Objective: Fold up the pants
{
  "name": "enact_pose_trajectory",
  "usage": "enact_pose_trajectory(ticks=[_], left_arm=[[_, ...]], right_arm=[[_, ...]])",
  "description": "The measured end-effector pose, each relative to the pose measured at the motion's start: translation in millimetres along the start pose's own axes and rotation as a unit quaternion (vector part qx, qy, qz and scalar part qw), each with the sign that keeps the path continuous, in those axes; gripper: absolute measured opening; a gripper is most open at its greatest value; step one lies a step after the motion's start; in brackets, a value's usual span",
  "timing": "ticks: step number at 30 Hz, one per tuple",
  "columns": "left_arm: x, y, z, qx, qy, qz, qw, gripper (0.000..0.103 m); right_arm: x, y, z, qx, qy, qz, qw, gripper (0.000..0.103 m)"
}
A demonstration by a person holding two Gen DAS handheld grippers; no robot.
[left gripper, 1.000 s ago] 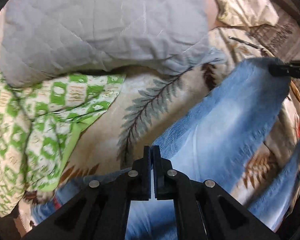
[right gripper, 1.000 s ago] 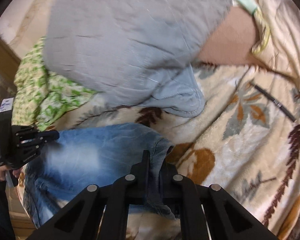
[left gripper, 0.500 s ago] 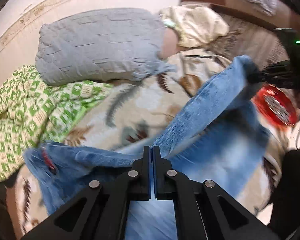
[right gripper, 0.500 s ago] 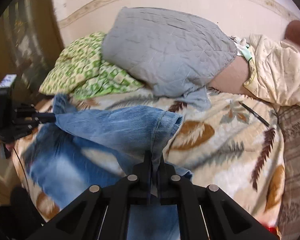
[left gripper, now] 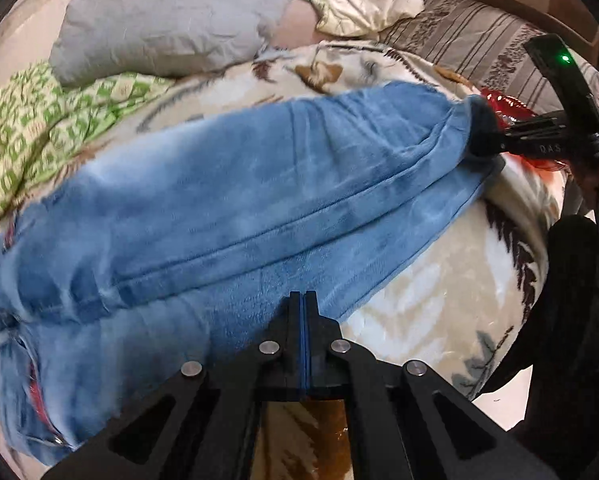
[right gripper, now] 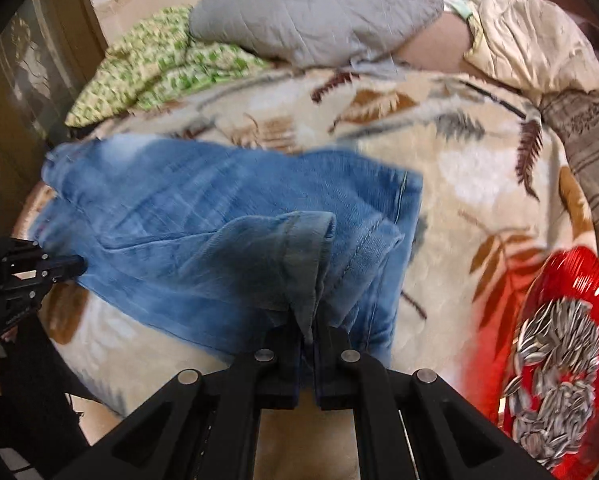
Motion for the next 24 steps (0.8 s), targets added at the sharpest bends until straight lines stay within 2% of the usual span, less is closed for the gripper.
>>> enact_pose_trajectory(ticks=[3,5,6,7,8,9,10,12,14,18,21,24], left_arm=[[-5,3,3,-0.002,0.004,-0.007,1.0000,0.000],[-6,9,6,-0.010,0.013,-0.021,0.9996,0.000],[-8,12,9,-0.006,0.023,-0.026,0.9994,0.000],[-9,16,12,-0.001,0.035,-0.031,0.9989,0.009],[-14,22,17,0.005,0.052,-0.038,0.9979,0.021],[-16,25,21,0.007,0.060,-0.042,0.9973,0.067],[-20,30,26,0.008,0.073,-0.047,0.9962,0.101],[-28,43,30,0.022,0.092,-0.068,0.9932,0.102],[-36,52,35,0.029,0.107,-0.072,0.9912,0.102],[-41,61,46,0.007,0.096,-0.078,0.9923,0.102],[-34,63,56,-0.013,0.077,-0.071,0.9944,0.102],[-24,62,71,-0.015,0.081,-0.054,0.9951,0.102]], right_arm=[[3,0,-1,0.011,-0.006,-0.003,1.000,0.006],[4,2,-4,0.018,-0.014,-0.001,1.000,0.014],[5,5,-7,0.026,-0.018,0.000,1.000,0.031],[7,7,-8,0.029,-0.021,0.004,0.999,0.070],[8,12,-9,0.032,-0.025,0.000,0.999,0.084],[7,23,-10,0.034,-0.025,-0.018,0.999,0.090],[6,29,-10,0.034,-0.023,-0.027,0.999,0.090],[5,44,-13,0.042,-0.022,-0.034,0.998,0.090],[4,55,-15,0.045,-0.028,-0.042,0.998,0.090],[1,76,-10,0.054,-0.029,-0.068,0.996,0.090],[-2,85,7,0.065,0.001,-0.078,0.995,0.090],[-7,84,35,0.045,0.046,-0.080,0.995,0.090]])
Point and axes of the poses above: each gripper's, at about its wrist camera, not at the fingertips, and y roughly against the way its jaws point, z to its left, x to its underside, the point moved 9 cm from there along -y, roughly the way its jaws point, and after that the axes turned 8 degrees about y, right-handed, at the moved point
